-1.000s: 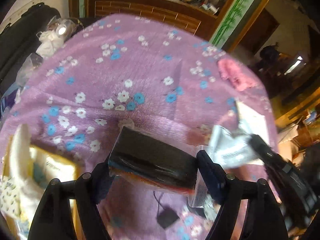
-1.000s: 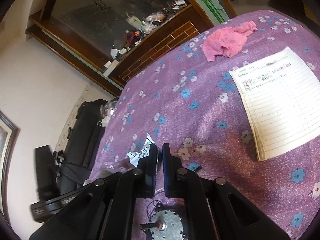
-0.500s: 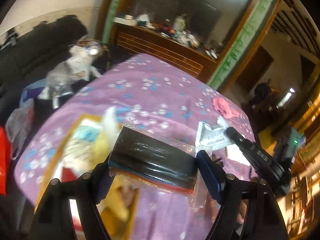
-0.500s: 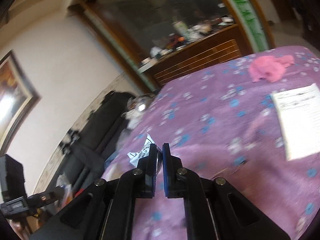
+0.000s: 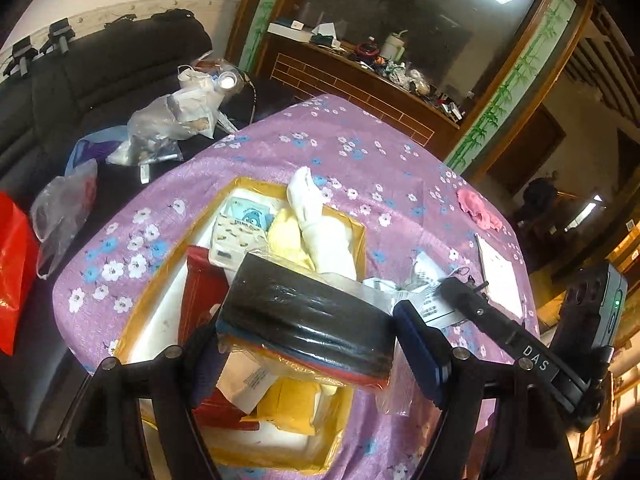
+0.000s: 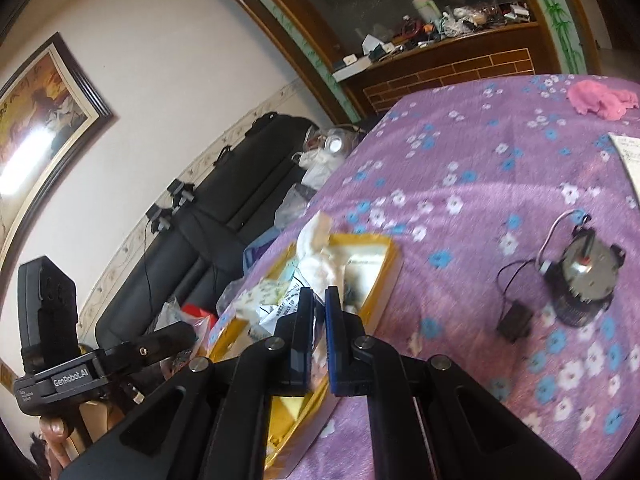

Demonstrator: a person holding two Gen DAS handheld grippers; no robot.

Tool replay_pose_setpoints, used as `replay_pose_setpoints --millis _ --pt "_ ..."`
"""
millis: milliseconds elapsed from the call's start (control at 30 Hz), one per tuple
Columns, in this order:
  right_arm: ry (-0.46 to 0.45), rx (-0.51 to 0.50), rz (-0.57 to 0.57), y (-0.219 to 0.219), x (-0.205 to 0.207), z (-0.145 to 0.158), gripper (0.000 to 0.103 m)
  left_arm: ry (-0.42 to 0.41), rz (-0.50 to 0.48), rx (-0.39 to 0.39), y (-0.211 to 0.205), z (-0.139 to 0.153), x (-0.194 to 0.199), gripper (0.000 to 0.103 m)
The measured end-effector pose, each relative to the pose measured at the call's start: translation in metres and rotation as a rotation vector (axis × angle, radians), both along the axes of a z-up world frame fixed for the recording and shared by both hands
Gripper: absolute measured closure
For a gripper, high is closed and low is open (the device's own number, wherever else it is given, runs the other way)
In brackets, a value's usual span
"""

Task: Organize soft objects

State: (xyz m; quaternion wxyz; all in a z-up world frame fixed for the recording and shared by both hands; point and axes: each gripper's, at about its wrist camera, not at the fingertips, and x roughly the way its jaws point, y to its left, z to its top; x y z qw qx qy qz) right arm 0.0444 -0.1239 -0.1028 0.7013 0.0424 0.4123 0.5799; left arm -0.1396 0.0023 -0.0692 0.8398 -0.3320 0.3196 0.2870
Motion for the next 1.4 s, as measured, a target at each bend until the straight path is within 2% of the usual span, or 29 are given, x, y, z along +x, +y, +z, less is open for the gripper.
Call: replay_pose_setpoints --millis 300,500,600,733,867,933,967,1000,1100,1167,1267,1400 --pt "0.006 -0.017 0.021 0.007 -0.010 -0.002 0.098 0.008 -0.006 0.019 0.003 -0.012 -0.009 0.021" --pt "-0.019 -0.059 0.081 0.024 -0.033 -0.005 0.097 0.051 -0.022 0.048 0.010 -0.022 -0.022 0.021" --pt "-0.041 -0.103 0.118 0.029 -0.050 -0.016 0.097 0.067 -0.034 0.035 0.013 -0.035 -0.028 0.021" --pt "-0.077 -0.166 0.111 0.038 -0.062 -0.035 0.098 0.092 -0.053 0.005 0.013 -0.052 -0.025 0.021" --pt "-0.069 -0.197 0.116 0.044 -0.065 -0.047 0.097 0.131 -0.064 0.020 0.010 -0.063 -0.019 0.018" --pt "-0.067 -0.196 0.116 0.042 -0.065 -0.047 0.092 0.149 -0.071 0.038 0.005 -0.065 -0.017 0.017" --pt "-0.070 -0.186 0.113 0.039 -0.066 -0.044 0.078 0.155 -0.071 0.061 0.002 -0.065 -0.017 0.014" --pt "-0.084 -0.184 0.091 0.037 -0.066 -0.042 0.068 0.153 -0.057 0.091 -0.001 -0.062 -0.019 0.012" --pt "-0.105 -0.168 0.035 0.027 -0.062 -0.036 0.047 0.138 -0.021 0.163 -0.007 -0.054 -0.023 0.005" --pt "-0.079 -0.150 0.029 0.022 -0.057 -0.035 0.043 0.130 -0.008 0.169 -0.007 -0.052 -0.025 0.004" --pt "-0.085 -0.149 0.011 0.016 -0.056 -0.034 0.037 0.133 0.002 0.157 -0.009 -0.050 -0.027 0.004" --pt "-0.074 -0.142 -0.010 0.007 -0.056 -0.032 0.035 0.142 0.006 0.171 -0.017 -0.046 -0.029 0.004"
